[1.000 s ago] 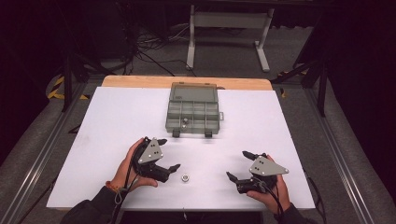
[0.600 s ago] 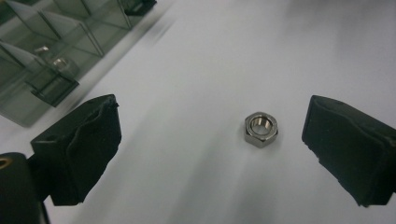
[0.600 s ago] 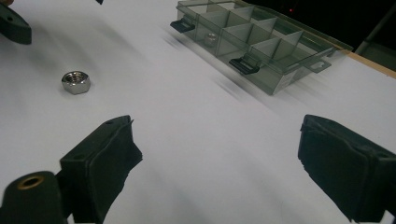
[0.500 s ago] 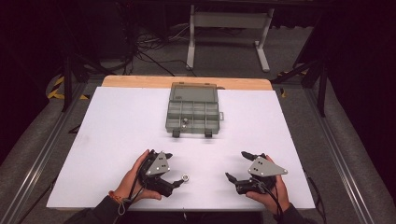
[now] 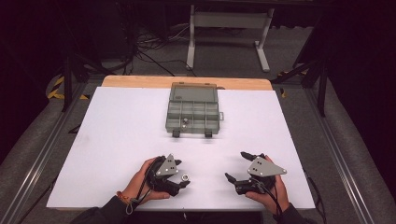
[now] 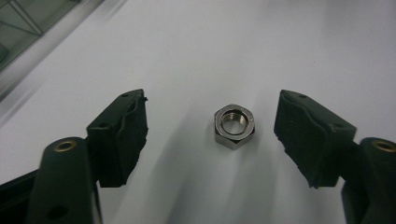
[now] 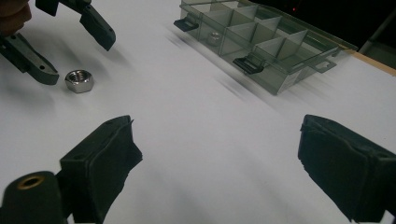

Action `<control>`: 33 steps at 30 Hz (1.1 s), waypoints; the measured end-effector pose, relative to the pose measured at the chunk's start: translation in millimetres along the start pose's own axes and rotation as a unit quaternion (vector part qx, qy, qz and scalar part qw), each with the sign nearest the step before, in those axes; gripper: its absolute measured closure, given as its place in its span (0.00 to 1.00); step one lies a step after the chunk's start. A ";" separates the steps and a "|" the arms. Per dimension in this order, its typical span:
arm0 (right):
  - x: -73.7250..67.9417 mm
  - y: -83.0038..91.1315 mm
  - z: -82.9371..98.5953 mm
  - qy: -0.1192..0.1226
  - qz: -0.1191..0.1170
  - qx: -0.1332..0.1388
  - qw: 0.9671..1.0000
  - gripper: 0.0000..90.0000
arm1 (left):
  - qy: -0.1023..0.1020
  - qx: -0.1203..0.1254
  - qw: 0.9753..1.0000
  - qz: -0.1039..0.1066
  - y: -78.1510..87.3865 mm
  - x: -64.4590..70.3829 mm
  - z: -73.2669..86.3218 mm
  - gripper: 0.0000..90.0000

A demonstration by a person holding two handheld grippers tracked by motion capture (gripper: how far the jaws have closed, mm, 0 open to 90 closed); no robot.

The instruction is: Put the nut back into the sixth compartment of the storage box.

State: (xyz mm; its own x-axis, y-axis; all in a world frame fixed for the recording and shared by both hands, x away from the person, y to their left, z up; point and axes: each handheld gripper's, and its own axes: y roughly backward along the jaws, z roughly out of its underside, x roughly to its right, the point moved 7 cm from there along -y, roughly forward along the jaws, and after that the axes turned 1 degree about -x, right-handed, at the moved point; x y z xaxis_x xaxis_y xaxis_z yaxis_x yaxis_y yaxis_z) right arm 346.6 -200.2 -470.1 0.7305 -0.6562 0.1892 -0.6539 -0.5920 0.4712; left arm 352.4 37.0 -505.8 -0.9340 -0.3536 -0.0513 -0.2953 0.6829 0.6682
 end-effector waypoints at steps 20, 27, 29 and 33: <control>0.1 0.1 0.4 0.003 -0.001 -0.001 1.000 0.12 | -0.009 -0.019 0.999 0.042 -6.2 4.5 4.9 0.77; 0.7 0.5 0.5 0.004 -0.001 -0.001 1.000 0.12 | -0.016 -0.016 0.999 0.036 -6.9 5.1 3.3 0.78; 0.9 0.7 0.4 0.004 0.000 -0.001 1.000 0.12 | -0.018 -0.017 0.999 0.034 -6.5 5.6 2.9 0.78; 0.9 1.0 0.2 0.004 0.000 -0.001 1.000 0.12 | -0.019 -0.010 0.999 0.030 -4.0 5.0 0.5 0.78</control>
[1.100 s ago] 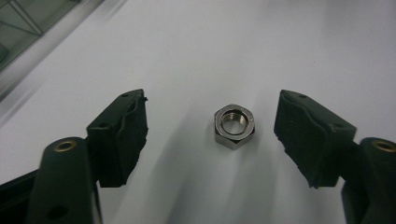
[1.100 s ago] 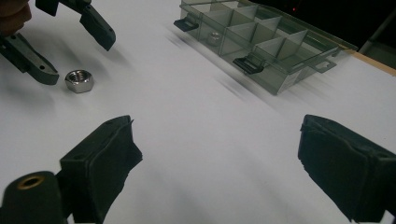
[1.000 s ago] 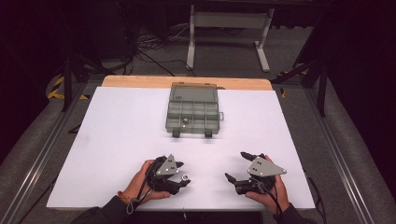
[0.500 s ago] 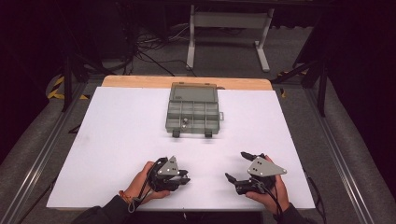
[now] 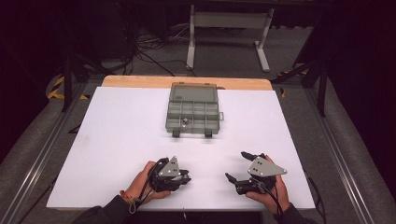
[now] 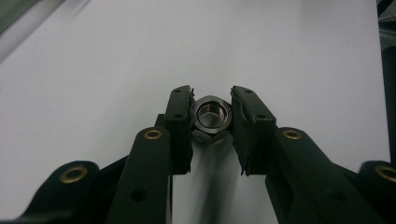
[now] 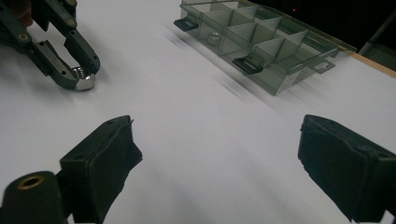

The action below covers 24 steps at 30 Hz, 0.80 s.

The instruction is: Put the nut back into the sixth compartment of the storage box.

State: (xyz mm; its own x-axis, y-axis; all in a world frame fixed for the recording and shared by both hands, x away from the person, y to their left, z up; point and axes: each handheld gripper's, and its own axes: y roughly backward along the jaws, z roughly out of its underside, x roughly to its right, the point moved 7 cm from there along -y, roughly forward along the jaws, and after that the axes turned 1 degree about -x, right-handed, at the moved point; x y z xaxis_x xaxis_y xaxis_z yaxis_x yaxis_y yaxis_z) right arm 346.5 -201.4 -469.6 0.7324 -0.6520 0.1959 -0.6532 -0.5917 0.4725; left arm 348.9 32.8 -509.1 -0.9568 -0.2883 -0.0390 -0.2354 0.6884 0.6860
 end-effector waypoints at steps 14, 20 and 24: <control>0.6 0.4 -0.6 -0.001 0.001 0.002 1.000 0.12 | 0.004 0.028 0.999 -0.018 11.7 -7.6 -6.7 0.78; 0.8 0.3 -0.9 -0.001 0.001 0.003 1.000 0.12 | 0.011 0.036 0.999 -0.025 14.3 -13.4 -8.2 0.78; 0.8 -0.2 -0.8 -0.001 0.001 0.002 1.000 0.12 | 0.016 0.044 0.998 -0.031 17.9 -19.1 -11.2 0.78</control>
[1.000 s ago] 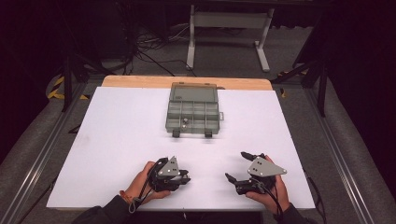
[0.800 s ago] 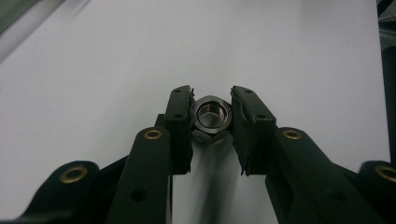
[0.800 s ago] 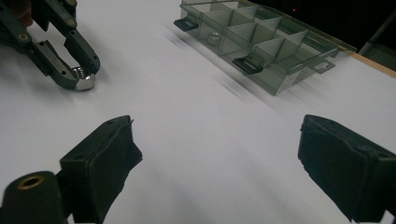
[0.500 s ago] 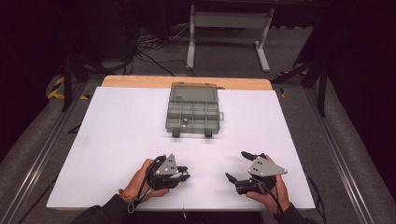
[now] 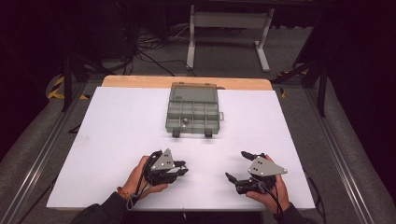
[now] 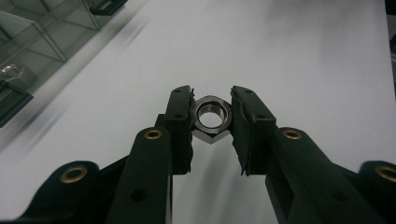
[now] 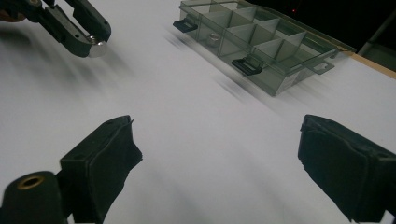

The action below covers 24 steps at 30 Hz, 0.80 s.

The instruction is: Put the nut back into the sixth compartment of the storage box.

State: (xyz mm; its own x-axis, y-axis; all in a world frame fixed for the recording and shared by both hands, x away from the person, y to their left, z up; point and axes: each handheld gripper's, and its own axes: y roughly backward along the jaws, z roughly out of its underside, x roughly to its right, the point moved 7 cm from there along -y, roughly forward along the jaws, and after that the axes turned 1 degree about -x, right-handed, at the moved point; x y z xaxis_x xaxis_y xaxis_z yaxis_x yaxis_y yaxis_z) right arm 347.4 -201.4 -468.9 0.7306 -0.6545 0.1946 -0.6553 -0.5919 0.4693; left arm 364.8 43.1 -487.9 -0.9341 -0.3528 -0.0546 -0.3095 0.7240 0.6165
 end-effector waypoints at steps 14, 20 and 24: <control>0.2 0.3 -0.2 -0.002 0.001 0.001 1.000 0.12 | 0.016 0.030 0.998 -0.043 13.2 -34.7 -15.4 0.78; 0.6 0.0 0.5 -0.002 0.002 -0.001 1.000 0.12 | 0.018 0.042 0.997 -0.058 15.0 -47.5 -28.1 0.78; 0.9 0.4 0.6 -0.002 0.002 -0.001 1.000 0.12 | 0.019 0.047 0.996 -0.070 14.5 -59.0 -40.4 0.78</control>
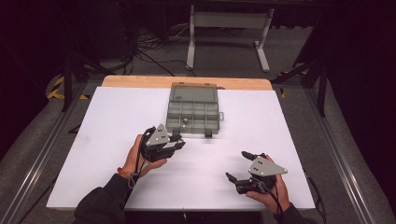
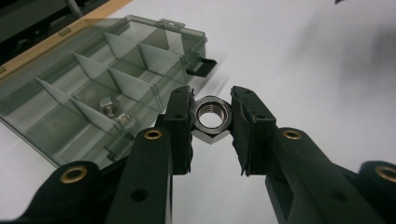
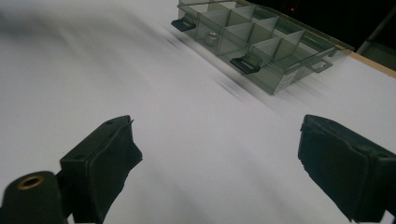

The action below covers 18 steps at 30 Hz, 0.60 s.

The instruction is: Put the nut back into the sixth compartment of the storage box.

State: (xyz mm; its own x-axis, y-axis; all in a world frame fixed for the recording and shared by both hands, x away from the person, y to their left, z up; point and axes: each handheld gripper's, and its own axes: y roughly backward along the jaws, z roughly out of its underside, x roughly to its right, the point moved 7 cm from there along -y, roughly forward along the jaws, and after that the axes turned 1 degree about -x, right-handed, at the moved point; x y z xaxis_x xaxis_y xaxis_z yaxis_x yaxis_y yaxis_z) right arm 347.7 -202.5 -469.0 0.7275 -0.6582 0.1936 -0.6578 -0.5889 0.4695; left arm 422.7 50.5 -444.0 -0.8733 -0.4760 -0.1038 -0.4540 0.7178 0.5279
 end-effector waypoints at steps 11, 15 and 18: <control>0.4 0.6 -0.1 -0.001 -0.001 0.001 1.000 0.12 | 0.011 -0.005 1.000 -0.019 -17.1 -24.2 -17.6 0.78; 1.1 1.3 0.1 -0.002 0.000 0.001 1.000 0.12 | 0.019 -0.013 0.999 -0.022 -28.5 -31.2 -21.3 0.78; 1.6 1.7 0.2 -0.002 0.000 0.002 1.000 0.13 | 0.022 -0.020 0.999 -0.023 -34.7 -35.1 -23.0 0.78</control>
State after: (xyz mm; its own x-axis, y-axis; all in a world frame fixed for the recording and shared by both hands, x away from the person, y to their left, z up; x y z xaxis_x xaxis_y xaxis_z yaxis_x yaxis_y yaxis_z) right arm 347.7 -204.6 -468.1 0.7260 -0.6609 0.1901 -0.6593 -0.5904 0.4654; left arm 473.1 30.6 -439.3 -0.8428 -0.5303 -0.0918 -0.4851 0.6747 0.5563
